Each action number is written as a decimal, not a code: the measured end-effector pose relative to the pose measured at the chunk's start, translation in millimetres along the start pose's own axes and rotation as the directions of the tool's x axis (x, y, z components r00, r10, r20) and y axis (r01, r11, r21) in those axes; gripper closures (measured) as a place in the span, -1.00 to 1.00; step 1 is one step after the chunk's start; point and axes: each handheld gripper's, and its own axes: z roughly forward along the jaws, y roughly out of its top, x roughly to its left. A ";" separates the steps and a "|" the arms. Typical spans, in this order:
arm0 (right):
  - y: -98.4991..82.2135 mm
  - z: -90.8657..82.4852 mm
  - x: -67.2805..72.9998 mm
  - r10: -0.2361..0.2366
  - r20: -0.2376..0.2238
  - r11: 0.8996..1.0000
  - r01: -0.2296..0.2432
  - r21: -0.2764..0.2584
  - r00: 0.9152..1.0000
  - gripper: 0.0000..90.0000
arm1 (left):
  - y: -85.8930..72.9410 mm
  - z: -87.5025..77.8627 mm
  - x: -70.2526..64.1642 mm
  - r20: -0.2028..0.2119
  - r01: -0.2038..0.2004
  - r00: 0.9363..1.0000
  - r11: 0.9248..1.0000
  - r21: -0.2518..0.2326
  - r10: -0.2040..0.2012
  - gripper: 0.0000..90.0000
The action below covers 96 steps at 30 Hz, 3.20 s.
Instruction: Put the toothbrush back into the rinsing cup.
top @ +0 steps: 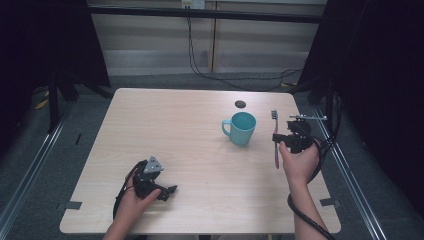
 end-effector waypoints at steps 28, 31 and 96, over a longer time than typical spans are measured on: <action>7.1 -2.8 4.4 -0.018 -0.019 0.994 0.015 -0.111 1.000 0.84 | 0.0 0.0 0.0 0.000 -0.001 1.000 1.000 0.000 0.001 -1.00; 7.1 -2.6 4.7 -0.013 -0.020 0.993 0.010 -0.120 1.000 0.84 | 0.1 -0.1 0.1 -0.001 -0.003 1.000 1.000 0.001 0.003 -1.00; 33.4 -3.9 24.6 -0.051 -0.011 0.951 0.045 -0.304 0.999 0.84 | 0.0 0.0 0.0 0.000 0.000 1.000 1.000 0.000 0.000 -1.00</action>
